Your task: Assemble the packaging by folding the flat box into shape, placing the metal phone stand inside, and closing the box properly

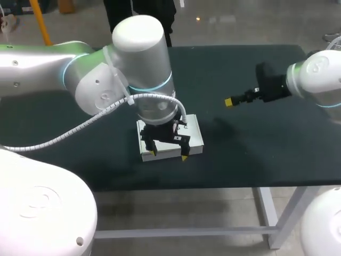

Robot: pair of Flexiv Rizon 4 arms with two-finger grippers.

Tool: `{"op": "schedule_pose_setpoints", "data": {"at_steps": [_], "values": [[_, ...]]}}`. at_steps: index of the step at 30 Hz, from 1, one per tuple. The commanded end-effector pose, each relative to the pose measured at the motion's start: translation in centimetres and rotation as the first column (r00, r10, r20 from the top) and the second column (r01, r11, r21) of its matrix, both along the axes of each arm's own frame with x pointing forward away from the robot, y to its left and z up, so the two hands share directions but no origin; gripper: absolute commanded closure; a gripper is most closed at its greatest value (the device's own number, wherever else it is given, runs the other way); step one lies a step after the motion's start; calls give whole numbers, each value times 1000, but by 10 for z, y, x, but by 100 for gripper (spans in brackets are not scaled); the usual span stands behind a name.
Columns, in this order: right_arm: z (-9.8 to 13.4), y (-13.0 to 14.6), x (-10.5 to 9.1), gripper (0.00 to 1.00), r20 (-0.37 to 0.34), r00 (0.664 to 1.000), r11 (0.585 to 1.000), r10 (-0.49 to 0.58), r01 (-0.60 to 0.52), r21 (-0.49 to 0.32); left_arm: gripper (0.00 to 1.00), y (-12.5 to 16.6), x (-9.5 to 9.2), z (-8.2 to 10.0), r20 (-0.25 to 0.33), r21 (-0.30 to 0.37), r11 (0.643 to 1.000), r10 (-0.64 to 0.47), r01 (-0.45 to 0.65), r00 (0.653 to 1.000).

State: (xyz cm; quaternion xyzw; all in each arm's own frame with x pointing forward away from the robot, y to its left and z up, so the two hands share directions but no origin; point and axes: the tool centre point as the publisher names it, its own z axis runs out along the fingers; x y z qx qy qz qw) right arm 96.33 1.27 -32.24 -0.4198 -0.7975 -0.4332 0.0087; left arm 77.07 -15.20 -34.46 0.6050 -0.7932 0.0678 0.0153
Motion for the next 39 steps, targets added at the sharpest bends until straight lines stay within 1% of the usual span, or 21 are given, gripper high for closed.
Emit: {"op": "schedule_pose_setpoints", "data": {"at_steps": [1, 6, 8, 13, 15, 18, 20, 21, 26, 33, 39], "values": [[-5, -4, -1, 0, 112, 994, 1000, 15, -15, -3, 0, -10, 6, -7, 3, 81, 996, 40, -40, 999], [-6, -12, 12, 0, 190, 981, 999, 32, -29, -16, 0, -13, 8, -16, 3, 109, 989, 95, -95, 995], [-6, -15, 17, 0, 208, 978, 999, 32, -28, -20, 0, -13, 10, -19, 0, 99, 989, 111, -111, 994], [-7, -21, 30, 0, 230, 972, 999, 49, -46, -18, 0, -7, 15, -29, -9, 81, 984, 161, -159, 987], [-6, -23, 35, 0, 242, 969, 999, 50, -45, -28, 0, -5, 17, -34, -13, 85, 979, 185, -183, 983], [-6, -26, 42, 0, 255, 965, 998, 56, -51, -27, 0, -5, 19, -39, -23, 82, 978, 192, -189, 981], [-6, -27, 45, 0, 261, 964, 998, 59, -53, -29, 0, -6, 22, -42, -9, 101, 973, 210, -208, 978], [-6, -28, 46, 0, 263, 963, 998, 55, -50, -27, 0, -6, 23, -43, 0, 102, 971, 217, -216, 976], [-7, -31, 49, 0, 264, 964, 999, 33, -29, -21, 0, -6, 27, -49, 9, 93, 967, 236, -236, 972], [-7, -31, 49, 0, 264, 964, 999, 33, -29, -21, 0, -10, 37, -51, 17, 100, 964, 246, -246, 969], [-7, -31, 49, 0, 264, 964, 999, 33, -29, -21, 0, -11, 51, -51, 33, 110, 960, 255, -257, 966]]}}
